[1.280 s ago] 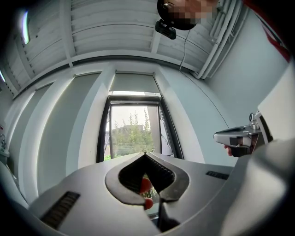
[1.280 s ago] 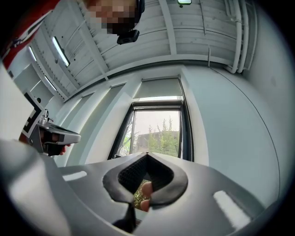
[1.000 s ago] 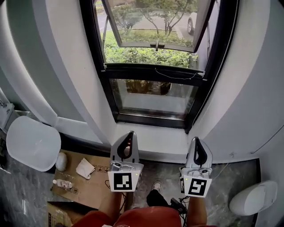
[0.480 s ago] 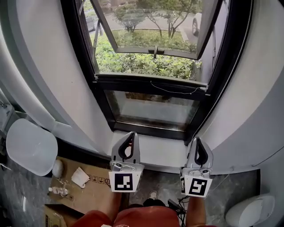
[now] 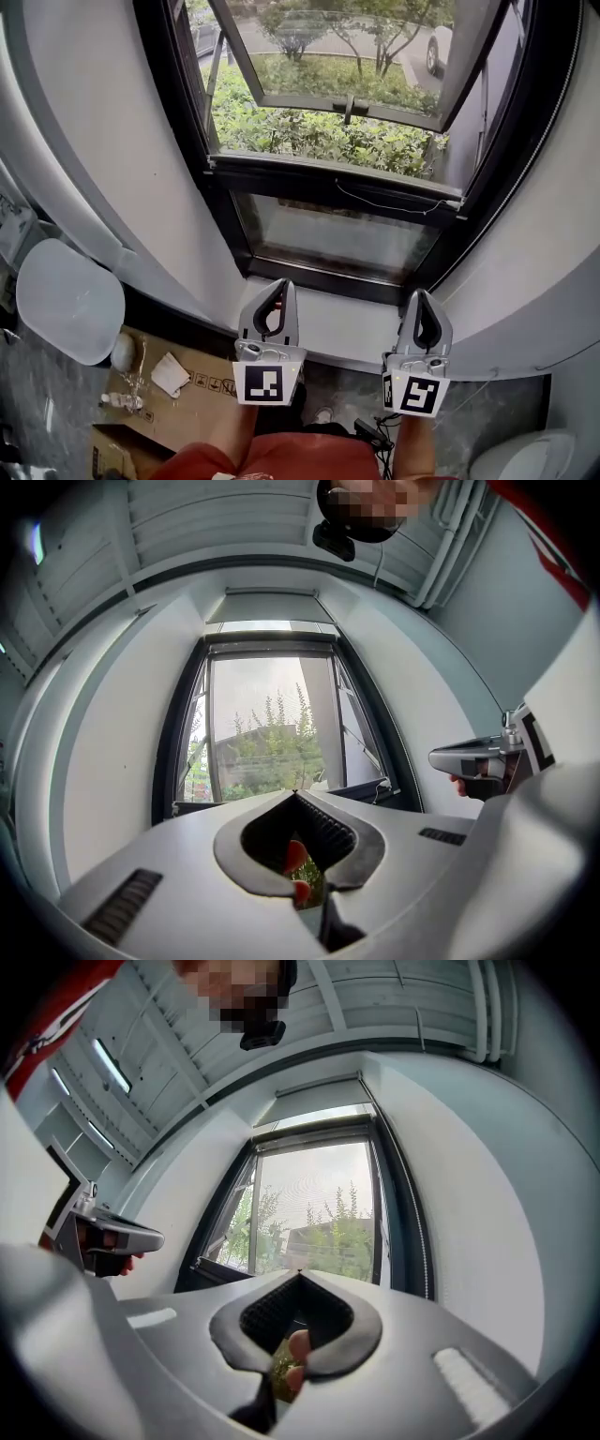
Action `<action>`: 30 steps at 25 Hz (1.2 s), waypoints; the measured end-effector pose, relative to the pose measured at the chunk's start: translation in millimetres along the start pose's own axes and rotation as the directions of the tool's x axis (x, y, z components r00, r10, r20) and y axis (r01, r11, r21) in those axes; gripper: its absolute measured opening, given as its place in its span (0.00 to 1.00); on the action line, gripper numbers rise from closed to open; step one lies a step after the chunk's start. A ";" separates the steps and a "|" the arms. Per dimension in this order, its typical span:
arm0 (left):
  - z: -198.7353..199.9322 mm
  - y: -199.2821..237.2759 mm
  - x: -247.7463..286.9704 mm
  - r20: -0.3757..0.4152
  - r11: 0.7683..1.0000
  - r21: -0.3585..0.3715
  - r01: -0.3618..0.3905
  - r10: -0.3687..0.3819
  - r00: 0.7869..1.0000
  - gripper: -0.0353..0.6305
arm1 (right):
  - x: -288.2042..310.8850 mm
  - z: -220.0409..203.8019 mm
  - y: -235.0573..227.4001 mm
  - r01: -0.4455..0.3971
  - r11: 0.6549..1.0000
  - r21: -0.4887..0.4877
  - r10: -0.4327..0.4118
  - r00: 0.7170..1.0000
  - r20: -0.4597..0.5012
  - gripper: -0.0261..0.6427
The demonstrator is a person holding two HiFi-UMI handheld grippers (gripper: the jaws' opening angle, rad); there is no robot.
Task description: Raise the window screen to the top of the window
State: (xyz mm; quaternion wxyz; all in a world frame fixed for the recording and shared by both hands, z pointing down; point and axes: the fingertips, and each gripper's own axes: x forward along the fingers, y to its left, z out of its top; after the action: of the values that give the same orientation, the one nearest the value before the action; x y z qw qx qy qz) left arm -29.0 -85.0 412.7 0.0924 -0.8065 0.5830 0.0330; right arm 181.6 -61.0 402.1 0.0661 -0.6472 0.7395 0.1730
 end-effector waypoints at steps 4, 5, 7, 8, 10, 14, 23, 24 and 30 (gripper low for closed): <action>-0.9 11.9 25.9 0.035 1.000 0.010 0.014 -0.014 0.999 0.06 | 26.1 -6.5 3.6 0.002 1.000 -0.010 -0.002 1.000 0.005 0.06; -2.4 15.7 33.2 0.034 1.000 0.015 0.020 -0.020 0.999 0.06 | 34.3 -7.8 5.0 0.004 1.000 -0.015 -0.004 1.000 0.007 0.06; -6.6 25.3 49.1 0.029 1.000 0.011 0.027 -0.027 0.999 0.06 | 52.4 -9.9 8.0 0.009 1.000 -0.025 -0.009 1.000 0.012 0.05; -8.1 30.9 57.4 0.031 1.000 0.011 0.029 -0.029 0.999 0.06 | 62.1 -10.7 9.6 0.012 1.000 -0.029 -0.012 1.000 0.016 0.05; -10.4 42.7 74.4 0.036 0.999 0.021 0.036 -0.036 0.999 0.06 | 81.5 -12.2 12.7 0.019 0.999 -0.036 -0.018 1.000 0.025 0.06; -12.3 66.0 107.7 0.050 0.999 0.016 0.050 -0.051 0.997 0.06 | 117.6 -17.2 18.6 0.035 0.998 -0.052 -0.033 0.999 0.032 0.06; -21.2 106.4 166.7 0.072 0.996 -0.026 0.085 -0.083 0.994 0.06 | 173.7 -26.2 30.6 0.076 0.992 -0.103 -0.075 0.997 0.014 0.06; -22.3 108.6 171.7 0.070 0.996 -0.018 0.090 -0.089 0.994 0.06 | 176.9 -27.2 30.3 0.080 0.991 -0.108 -0.079 0.997 0.012 0.05; -25.1 107.5 194.2 0.067 0.995 -0.016 0.102 -0.101 0.993 0.06 | 191.1 -35.9 18.1 0.094 0.989 -0.116 -0.094 0.996 0.003 0.06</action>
State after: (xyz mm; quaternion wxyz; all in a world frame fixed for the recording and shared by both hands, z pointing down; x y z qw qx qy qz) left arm -70.4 -303.8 394.2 0.1050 -0.8346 0.5374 0.0605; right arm 139.1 -250.0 377.2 0.0354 -0.6841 0.6971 0.2116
